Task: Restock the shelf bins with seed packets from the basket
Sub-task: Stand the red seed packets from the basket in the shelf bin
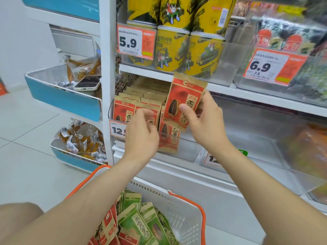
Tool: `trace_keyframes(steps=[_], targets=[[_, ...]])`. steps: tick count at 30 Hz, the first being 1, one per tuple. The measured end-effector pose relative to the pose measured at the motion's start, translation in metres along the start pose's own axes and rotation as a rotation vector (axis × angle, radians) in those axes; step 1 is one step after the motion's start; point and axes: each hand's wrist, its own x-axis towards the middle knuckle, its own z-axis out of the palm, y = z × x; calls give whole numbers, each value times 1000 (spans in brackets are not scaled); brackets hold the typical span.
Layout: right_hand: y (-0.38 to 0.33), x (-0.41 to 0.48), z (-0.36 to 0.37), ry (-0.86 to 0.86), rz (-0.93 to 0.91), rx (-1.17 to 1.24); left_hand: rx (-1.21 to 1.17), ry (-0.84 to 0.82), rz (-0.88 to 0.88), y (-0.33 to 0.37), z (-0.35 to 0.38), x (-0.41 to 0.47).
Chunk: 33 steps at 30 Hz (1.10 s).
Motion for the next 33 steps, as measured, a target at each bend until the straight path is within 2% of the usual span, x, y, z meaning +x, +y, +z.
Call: trace_keyframes(steps=[3, 6, 8, 11, 14, 18, 20, 22, 24, 25, 27, 33], targets=[[14, 0, 11, -132, 59, -144, 175, -68, -18, -5, 2, -3], [30, 0, 29, -368, 268, -294, 288, -139, -75, -8, 4, -5], [33, 2, 34, -420, 397, -422, 317, -160, -78, -10, 4, -7], [26, 10, 34, -401, 620, -310, 338, -179, -54, -13, 4, -8], [19, 16, 32, -538, 730, -139, 379, -182, 27, -16, 5, -9], [7, 22, 36, -707, 688, -285, 430, -163, 119, -19, 6, -10], [7, 26, 37, -744, 726, -319, 454, -159, 162, -20, 7, -10], [10, 27, 39, -602, 723, -231, 477, -161, 202, -21, 7, -10], [12, 26, 39, -375, 530, -218, 491, -167, 217, -21, 6, -9], [13, 26, 41, -333, 402, -295, 500, -172, 221, -22, 6, -9], [11, 22, 47, -361, 261, -427, 524, -188, 221, -24, 5, -7], [13, 17, 60, -338, 236, -499, 582, -206, 210, -25, 6, -6]])
